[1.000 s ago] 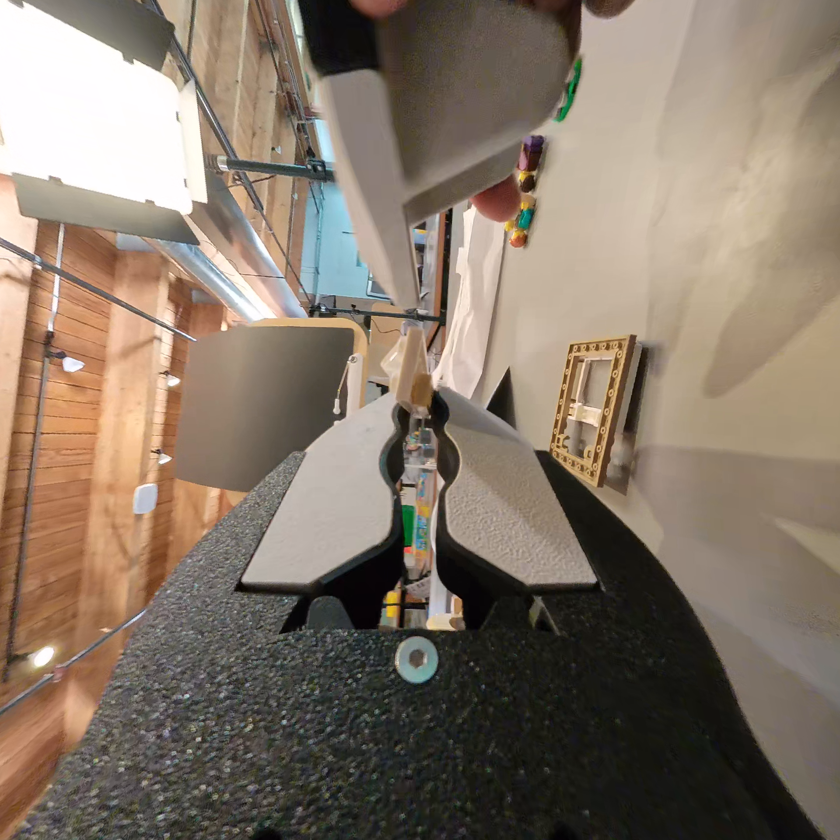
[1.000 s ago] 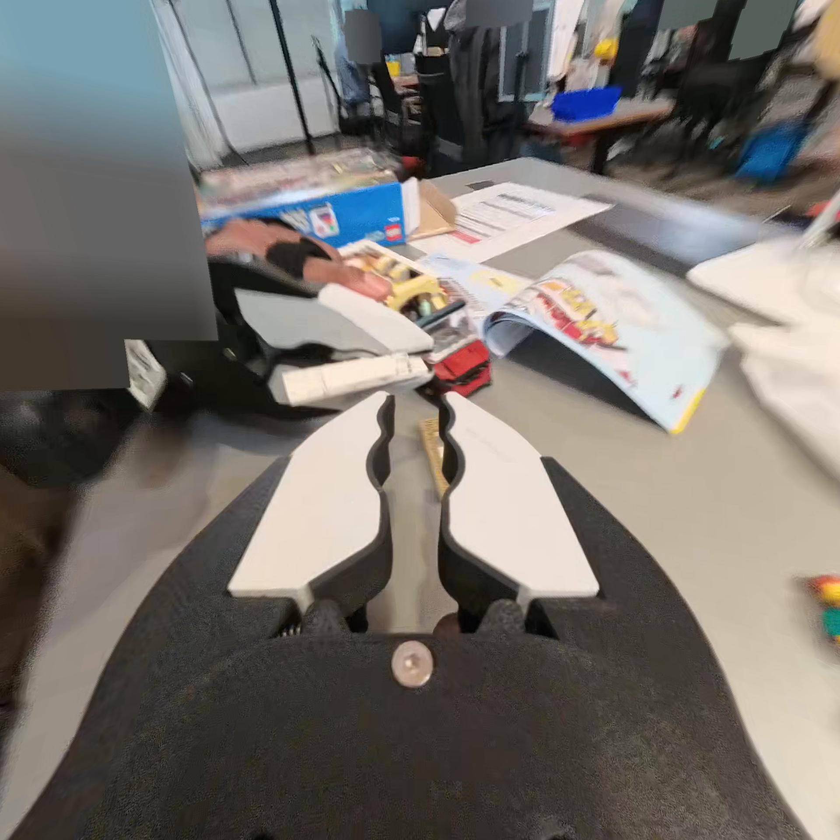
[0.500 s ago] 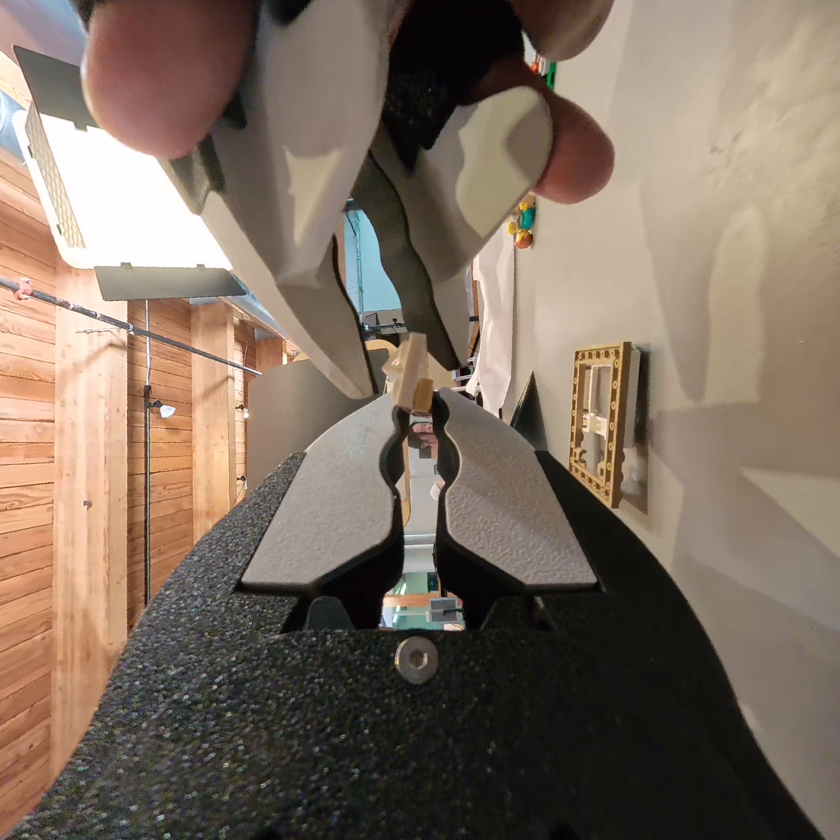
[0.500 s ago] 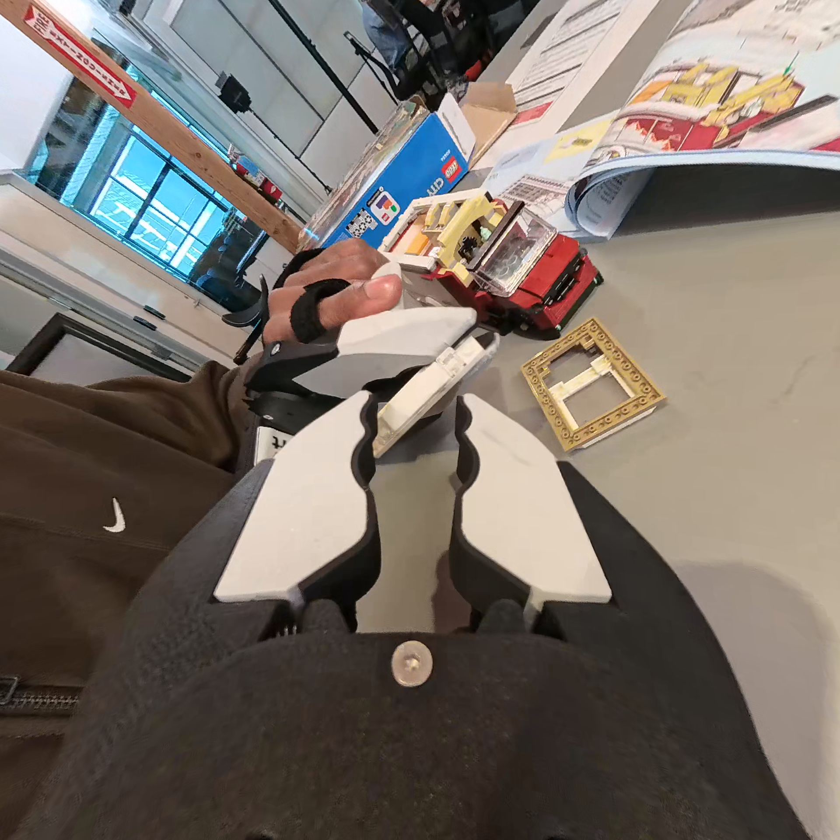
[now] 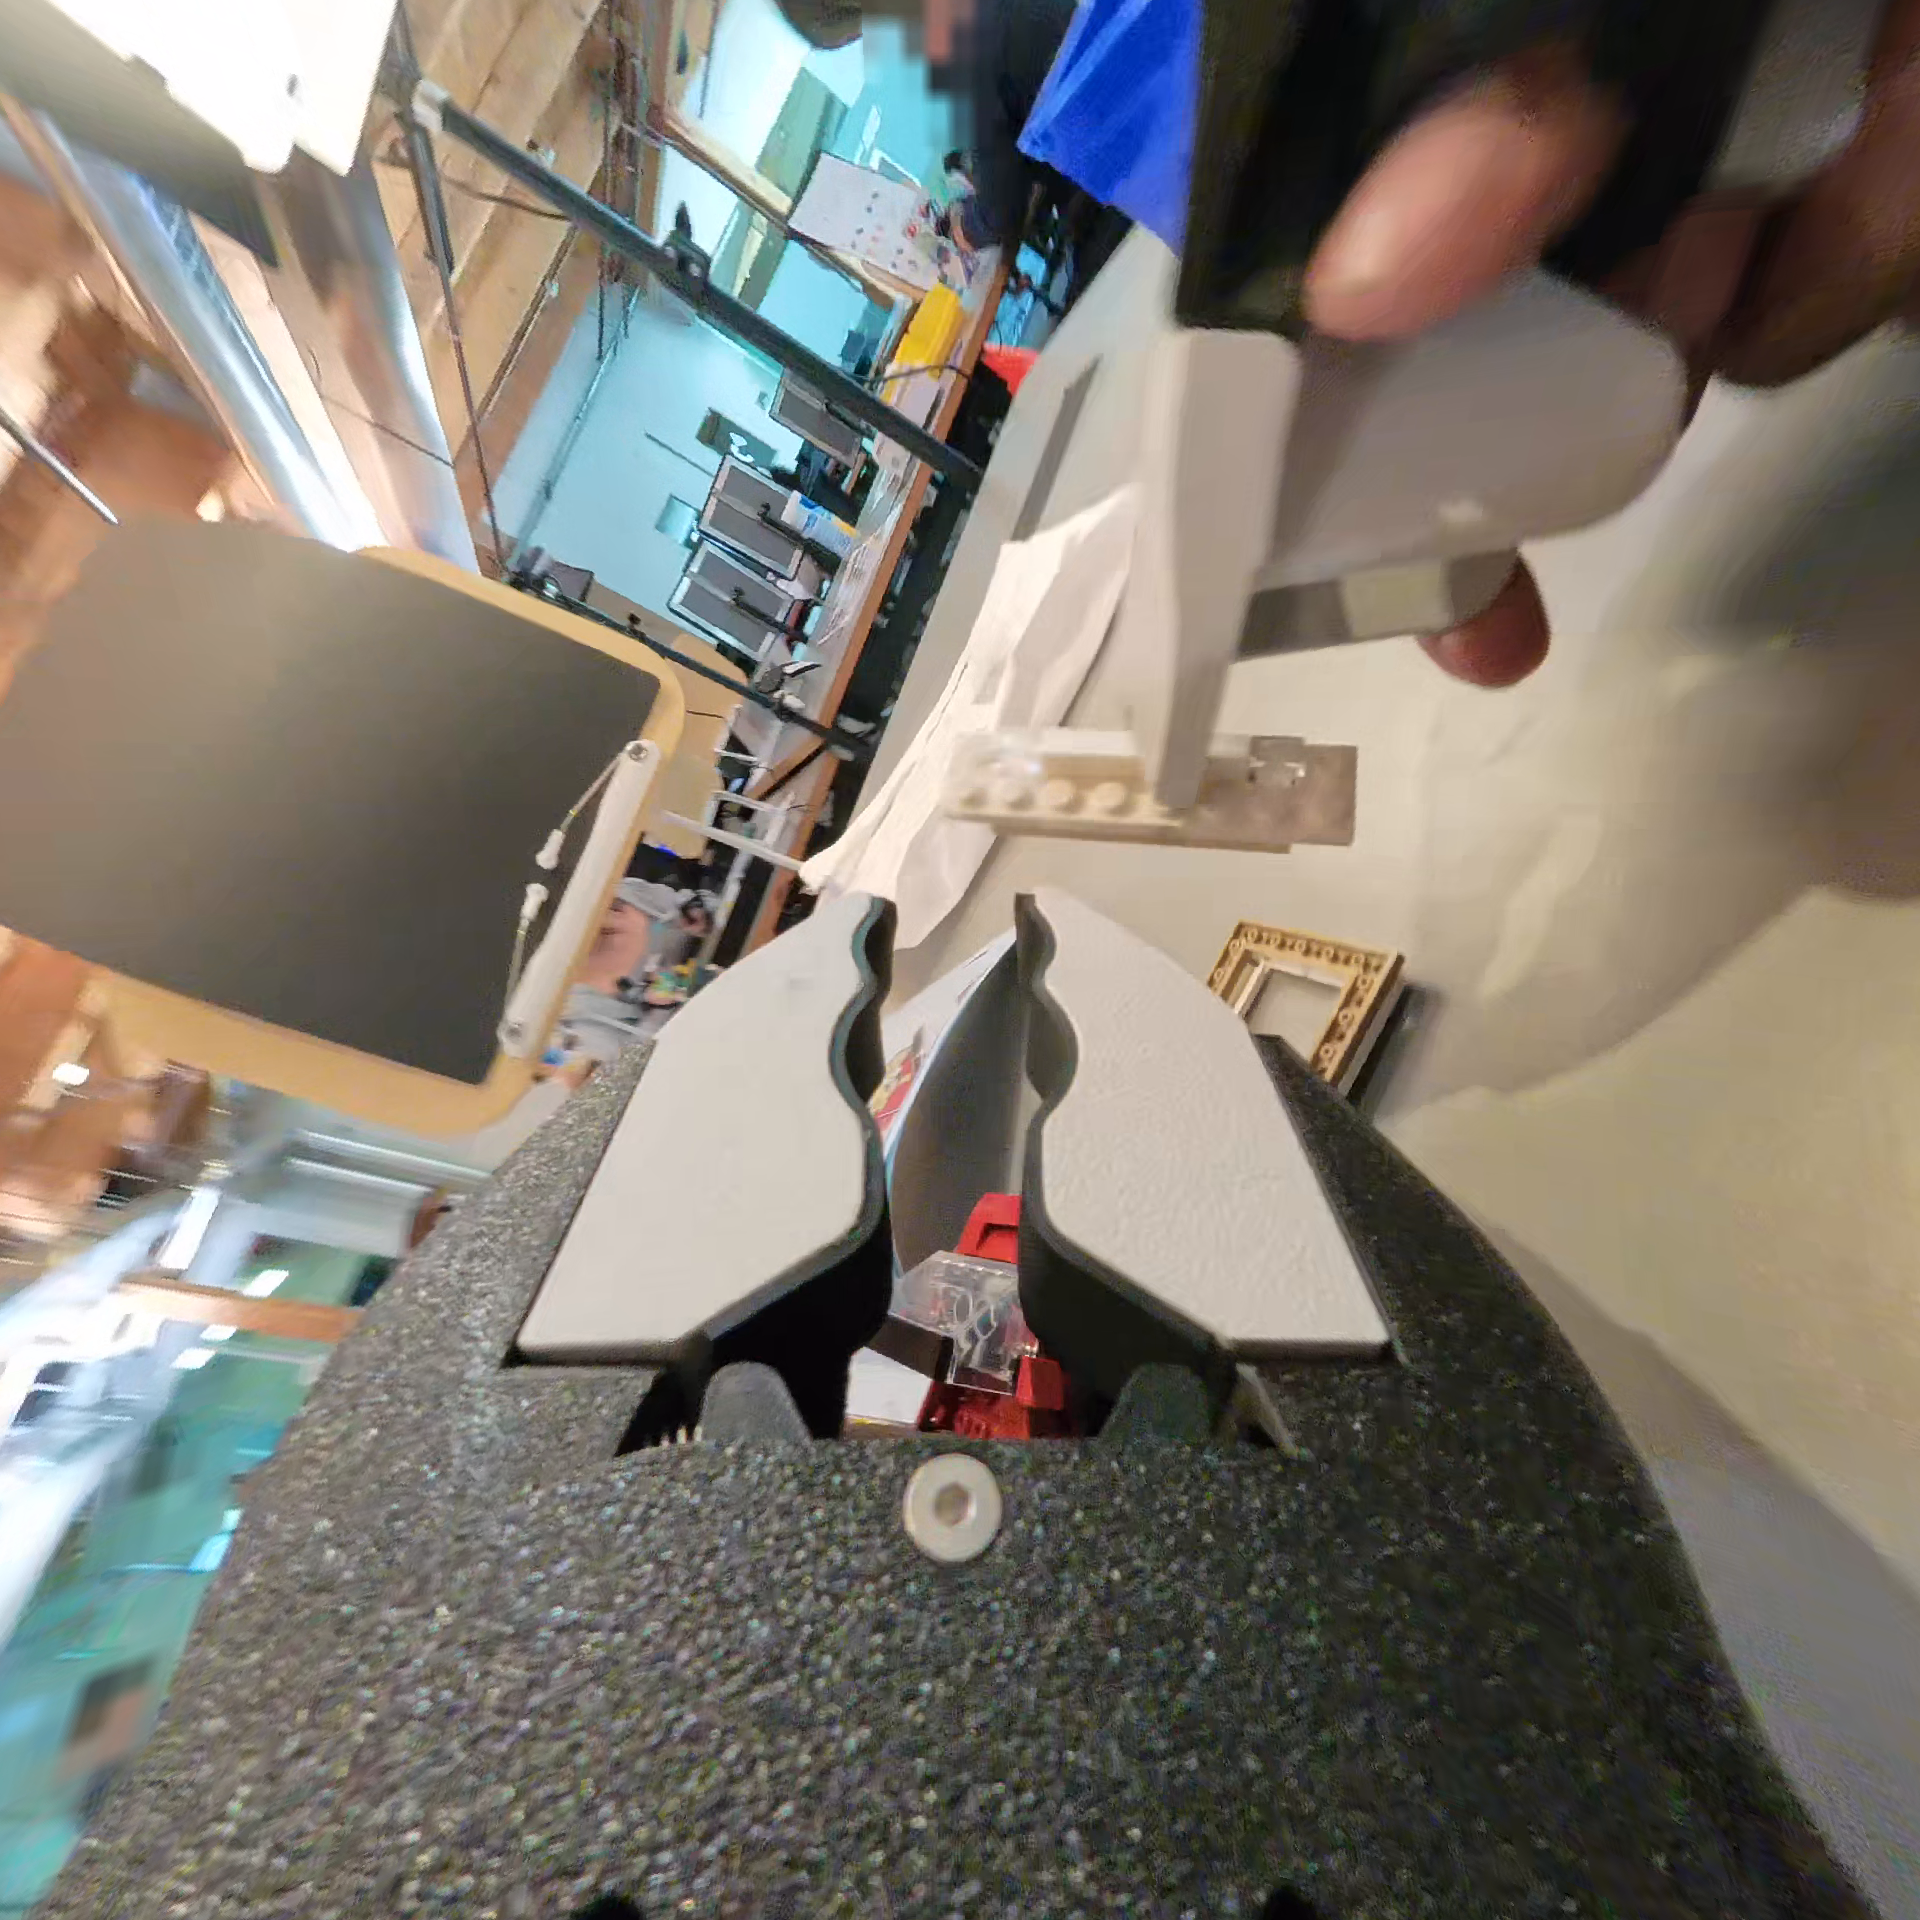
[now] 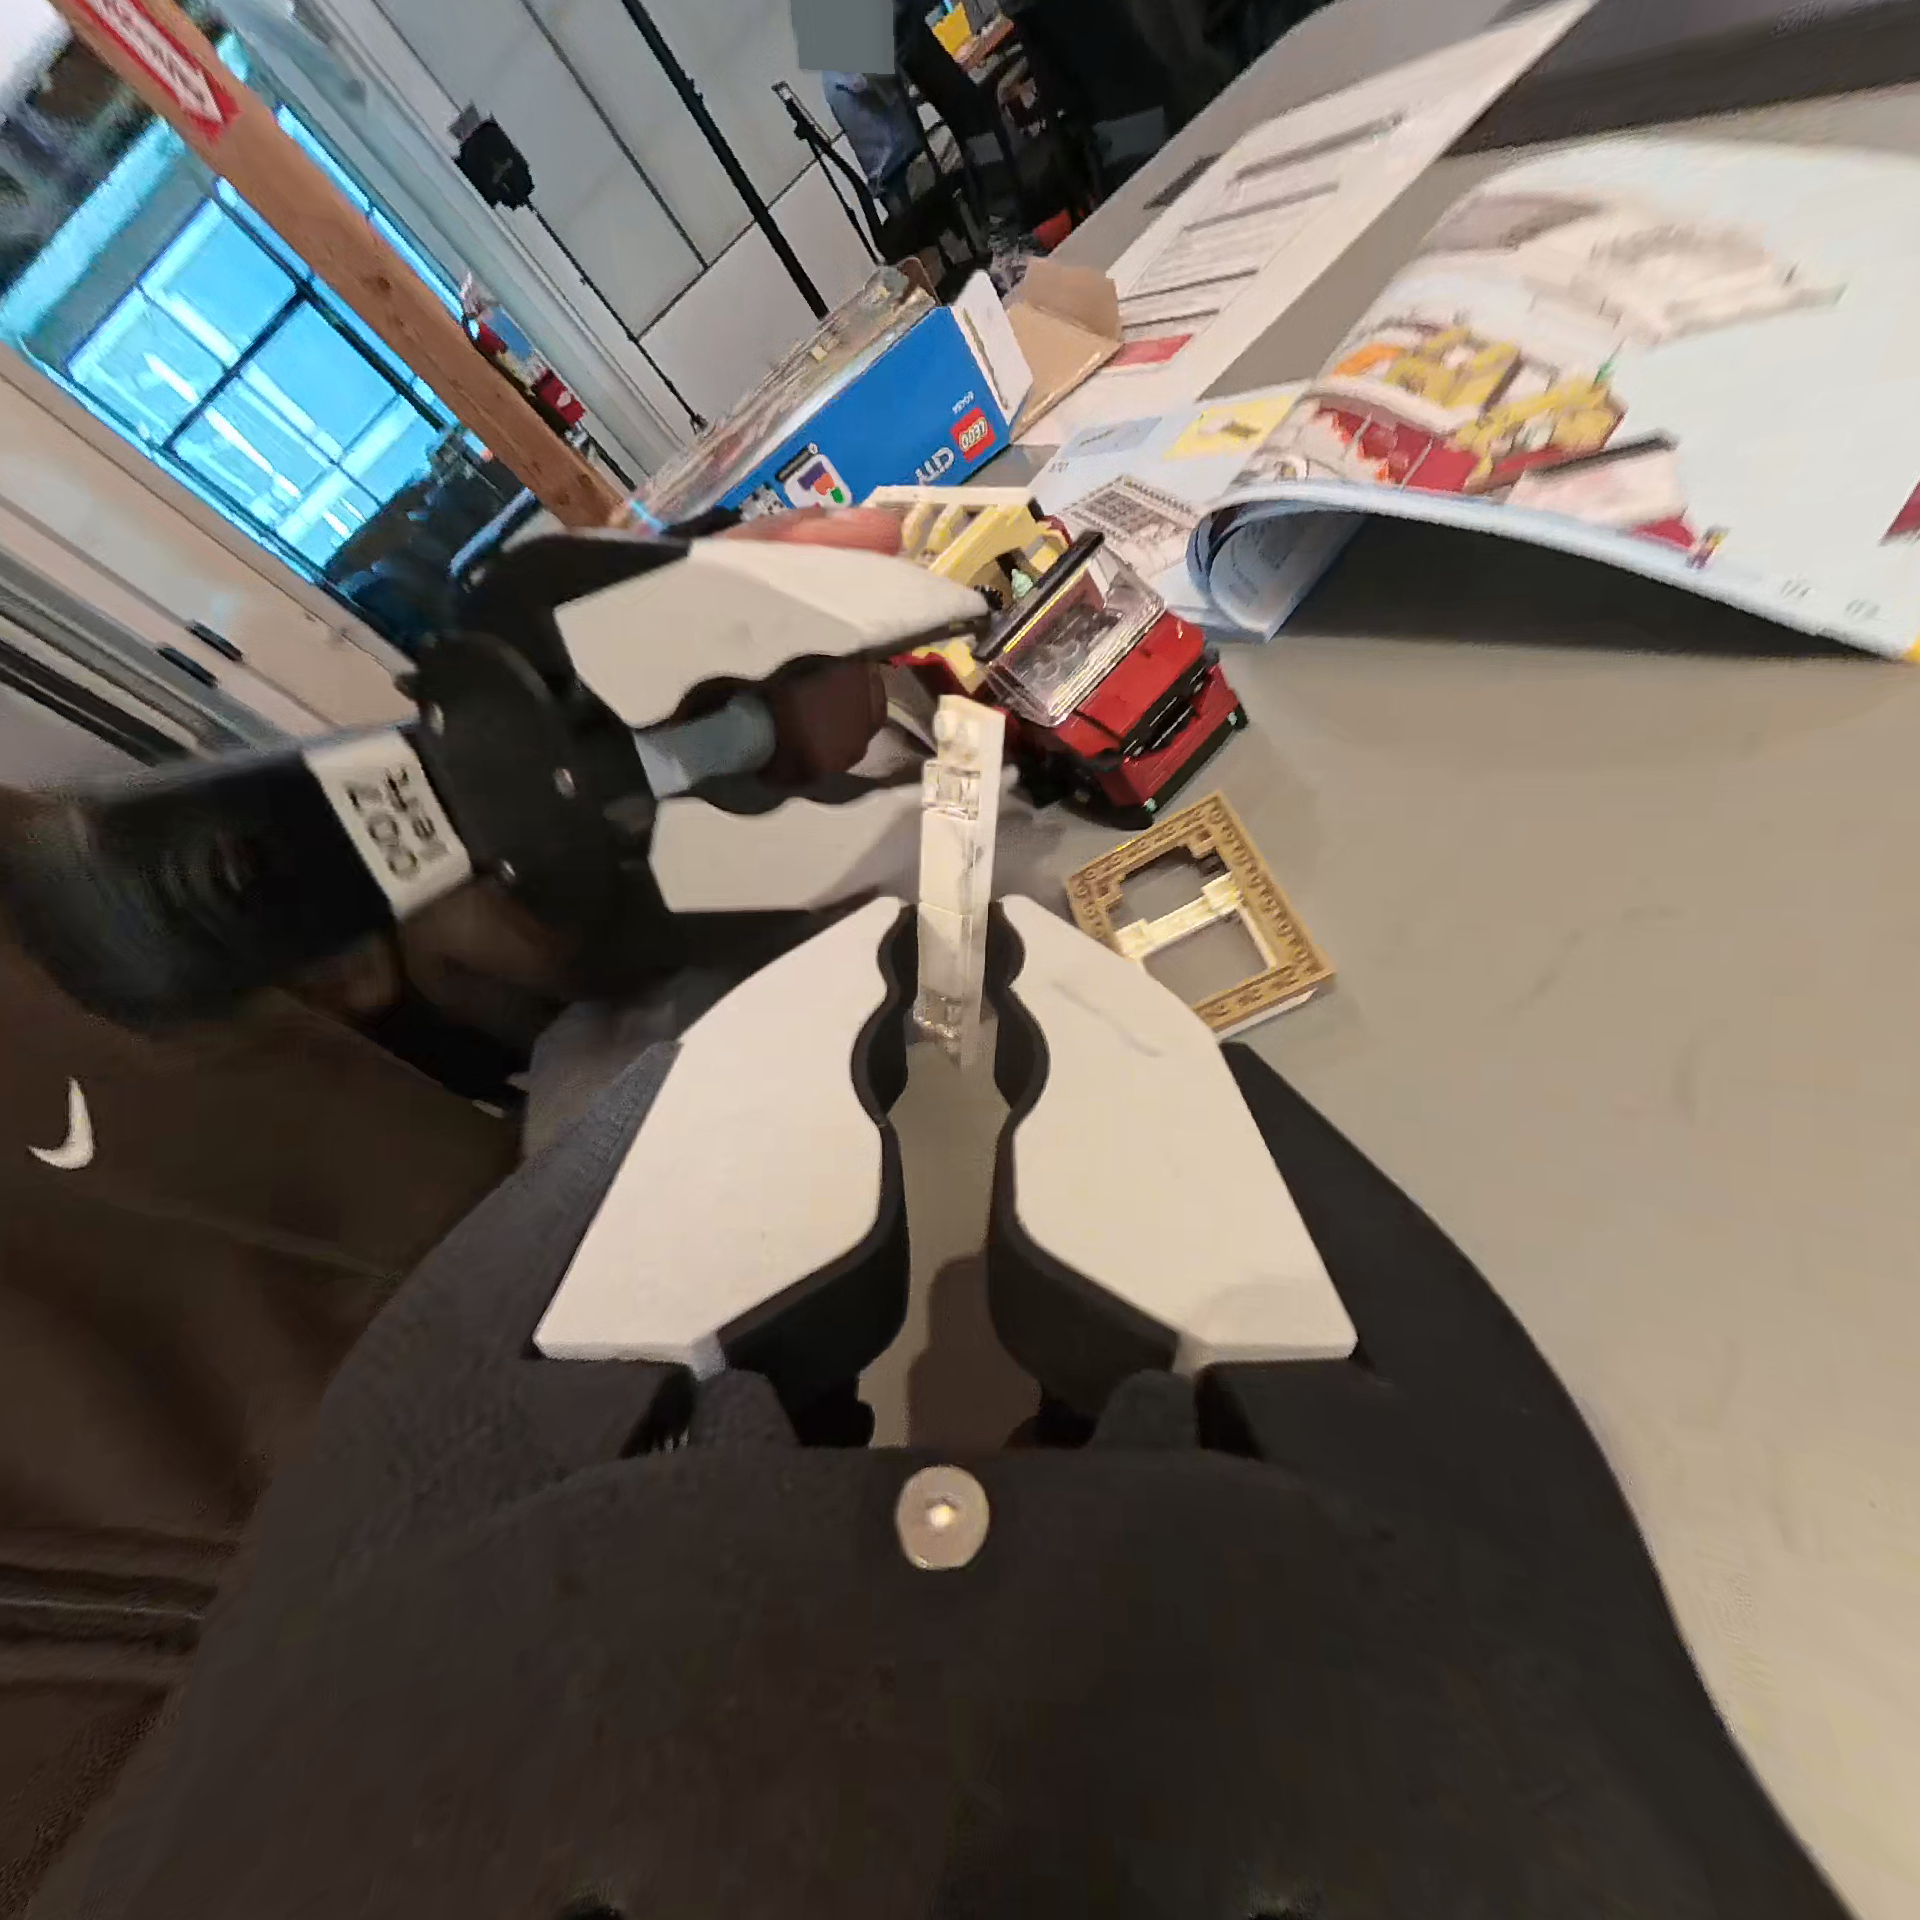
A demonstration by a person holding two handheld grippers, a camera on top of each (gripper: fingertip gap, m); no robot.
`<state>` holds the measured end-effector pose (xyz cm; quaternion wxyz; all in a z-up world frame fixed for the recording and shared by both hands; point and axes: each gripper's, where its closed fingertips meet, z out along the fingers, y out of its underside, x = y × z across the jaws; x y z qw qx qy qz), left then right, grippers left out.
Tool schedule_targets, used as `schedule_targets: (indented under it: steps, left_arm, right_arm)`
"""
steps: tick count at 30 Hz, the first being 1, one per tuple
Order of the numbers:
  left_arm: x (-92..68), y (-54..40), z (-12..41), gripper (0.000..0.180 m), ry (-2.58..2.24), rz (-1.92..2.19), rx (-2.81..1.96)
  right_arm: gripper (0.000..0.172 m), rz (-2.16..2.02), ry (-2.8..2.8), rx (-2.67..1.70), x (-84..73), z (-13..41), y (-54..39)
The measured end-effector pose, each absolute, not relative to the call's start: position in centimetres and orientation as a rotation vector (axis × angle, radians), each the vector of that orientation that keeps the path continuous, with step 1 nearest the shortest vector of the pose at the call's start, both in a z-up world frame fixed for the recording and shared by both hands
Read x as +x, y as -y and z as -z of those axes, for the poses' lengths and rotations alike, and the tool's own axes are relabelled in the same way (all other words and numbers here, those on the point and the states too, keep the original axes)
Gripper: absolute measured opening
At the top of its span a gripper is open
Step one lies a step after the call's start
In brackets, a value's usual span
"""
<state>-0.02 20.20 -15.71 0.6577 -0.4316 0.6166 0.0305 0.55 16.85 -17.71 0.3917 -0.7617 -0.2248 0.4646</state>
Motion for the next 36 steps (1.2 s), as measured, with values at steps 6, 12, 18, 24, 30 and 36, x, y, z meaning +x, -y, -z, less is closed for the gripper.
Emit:
schedule_targets:
  steps: [6,12,18,24,30,36]
  left_arm:
    - [0.2,-18.2,13.5,0.019,-1.287,0.421,-1.133]
    - [1.0,-16.3,13.2,0.019,-1.215,0.939,-1.291]
    - [1.5,-14.9,13.7,0.018,-1.213,1.217,-1.361]
    - [1.8,-14.2,14.0,0.009,-1.220,1.317,-1.385]
    - [1.4,-16.6,14.0,0.009,-1.037,1.264,-1.489]
    - [1.5,-17.0,14.3,0.008,-1.024,1.128,-1.497]
  right_arm:
    - [0.012,-1.027,0.804,-1.796,1.7,16.9,-16.8]
    - [0.012,-1.073,0.943,-1.674,1.0,16.1,-15.0]
    - [0.012,-1.153,0.995,-1.646,0.7,16.0,-13.9]
    - [0.012,-1.165,1.028,-1.650,0.8,16.2,-13.6]
    - [0.021,-0.864,0.899,-1.645,2.1,15.3,-16.4]
    - [0.019,-0.376,1.001,-1.551,2.1,15.0,-17.0]
